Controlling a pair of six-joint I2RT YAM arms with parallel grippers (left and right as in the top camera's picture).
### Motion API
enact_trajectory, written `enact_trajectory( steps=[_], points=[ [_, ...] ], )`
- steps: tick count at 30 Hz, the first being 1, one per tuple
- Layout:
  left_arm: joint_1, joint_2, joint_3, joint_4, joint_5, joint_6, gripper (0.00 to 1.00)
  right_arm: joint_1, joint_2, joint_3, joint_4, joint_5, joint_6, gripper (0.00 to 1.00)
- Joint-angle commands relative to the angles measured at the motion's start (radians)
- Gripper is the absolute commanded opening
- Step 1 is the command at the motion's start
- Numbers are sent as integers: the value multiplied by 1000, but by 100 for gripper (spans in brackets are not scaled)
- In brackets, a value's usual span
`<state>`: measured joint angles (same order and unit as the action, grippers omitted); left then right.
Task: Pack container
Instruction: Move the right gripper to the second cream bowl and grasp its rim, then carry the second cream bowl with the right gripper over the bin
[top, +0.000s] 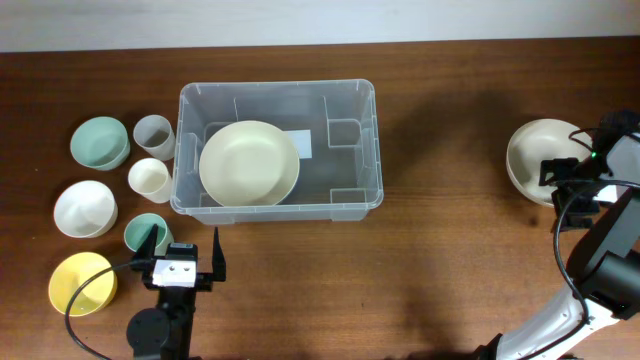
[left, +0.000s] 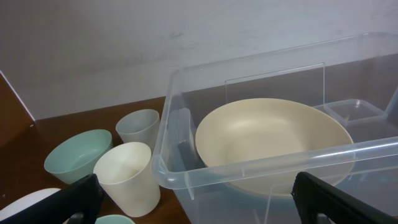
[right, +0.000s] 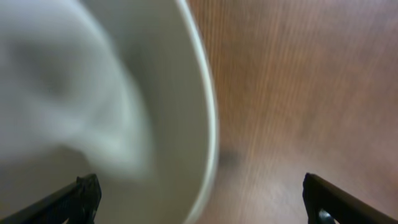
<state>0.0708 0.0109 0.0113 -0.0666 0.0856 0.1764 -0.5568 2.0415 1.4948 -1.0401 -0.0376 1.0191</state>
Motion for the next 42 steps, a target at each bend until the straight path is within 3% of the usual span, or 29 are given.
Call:
enact_trajectory(
  steps=[1,9,10,11,14,18,22,26,28,32,37,42],
  points=[
    [6,-6,-2,-6,-3,12,100,0,-2,-55,55,24,6,99],
    [6,-6,-2,-6,-3,12,100,0,2,-96,146,24,7,95],
    [6,-6,-2,-6,-3,12,100,0,2,-96,155,27,6,87],
    [6,-6,-2,-6,-3,12,100,0,2,-96,164,27,6,70],
    [6,-6,-2,-6,-3,12,100,0,2,-96,183,31,6,46],
    [6,-6,-2,-6,-3,12,100,0,2,-96,206,30,6,4],
    [6,-6,-2,-6,-3,12,100,0,1,-84,219,13,-15,4],
    [6,-6,-2,-6,-3,12,100,0,-19,14,222,-88,-138,4],
    [6,-6,-2,-6,-3,12,100,0,-40,87,222,-181,-210,4],
    [6,-6,-2,-6,-3,12,100,22,-102,314,216,-613,-430,4],
    [6,-6,-2,-6,-3,12,100,171,-178,482,147,-942,-597,4],
    [6,-6,-2,-6,-3,12,100,471,-225,500,86,-914,-694,4]
  ],
)
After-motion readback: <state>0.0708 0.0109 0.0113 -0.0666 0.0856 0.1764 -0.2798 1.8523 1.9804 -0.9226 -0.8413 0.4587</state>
